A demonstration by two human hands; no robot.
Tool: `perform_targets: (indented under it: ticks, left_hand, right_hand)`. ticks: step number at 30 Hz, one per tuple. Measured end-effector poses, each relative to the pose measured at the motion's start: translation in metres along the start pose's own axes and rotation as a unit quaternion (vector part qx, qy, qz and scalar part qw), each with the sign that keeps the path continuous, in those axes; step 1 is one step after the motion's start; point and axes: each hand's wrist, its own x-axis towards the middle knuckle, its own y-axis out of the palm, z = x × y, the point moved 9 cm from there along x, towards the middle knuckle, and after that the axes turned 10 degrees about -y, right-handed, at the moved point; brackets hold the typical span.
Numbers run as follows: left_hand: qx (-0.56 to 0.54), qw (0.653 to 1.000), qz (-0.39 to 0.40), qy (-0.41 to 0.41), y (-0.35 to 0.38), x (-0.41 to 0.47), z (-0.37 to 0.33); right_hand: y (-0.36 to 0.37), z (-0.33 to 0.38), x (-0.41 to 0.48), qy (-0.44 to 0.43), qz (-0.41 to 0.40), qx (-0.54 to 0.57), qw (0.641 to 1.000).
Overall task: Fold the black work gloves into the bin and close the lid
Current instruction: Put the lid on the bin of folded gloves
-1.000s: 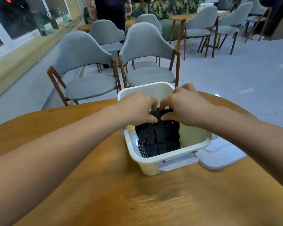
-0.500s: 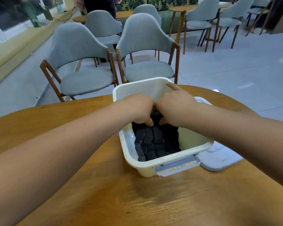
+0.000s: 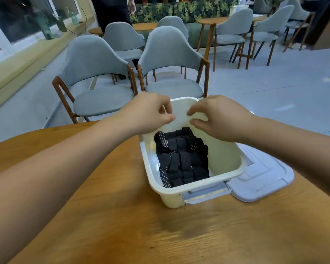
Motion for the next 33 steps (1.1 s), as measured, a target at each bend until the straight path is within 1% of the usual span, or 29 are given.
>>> perform_targets:
  ticks: [4, 7, 11, 14, 17, 20, 23, 26, 33]
  left_hand:
    - [-0.083, 0.993, -0.063, -0.058, -0.023, -0.019, 0.037]
    - [-0.143, 0.980, -0.075, -0.119, -0.021, -0.039, 0.065]
    - [-0.231, 0.950, -0.038, -0.205, 0.001, -0.067, 0.090]
    - [-0.315, 0.918, 0.033, -0.240, 0.029, -0.081, 0.096]
    - [-0.417, 0.873, 0.086, -0.240, 0.048, -0.087, 0.089]
    - [-0.466, 0.849, 0.084, -0.235, 0.050, -0.090, 0.083]
    - [-0.483, 0.839, 0.081, -0.237, 0.048, -0.094, 0.082]
    - [-0.492, 0.833, 0.068, -0.243, 0.038, -0.099, 0.092]
    - [-0.469, 0.843, 0.028, -0.263, 0.003, -0.129, 0.163]
  right_hand:
    - [-0.015, -0.023, -0.011, 0.071, -0.064, 0.072, 0.993]
    - [-0.006, -0.039, -0.024, 0.157, -0.054, 0.116, 0.979]
    - [0.018, -0.050, -0.044, 0.266, -0.024, 0.230, 0.936]
    - [0.030, -0.051, -0.053, 0.307, -0.023, 0.294, 0.905]
    - [0.034, -0.048, -0.057, 0.324, -0.049, 0.359, 0.874]
    - [0.033, -0.046, -0.059, 0.332, -0.062, 0.368, 0.866]
    - [0.031, -0.040, -0.059, 0.340, -0.060, 0.358, 0.867]
    - [0.028, -0.023, -0.050, 0.329, -0.058, 0.359, 0.871]
    - [0.036, 0.043, -0.008, 0.287, -0.057, 0.410, 0.864]
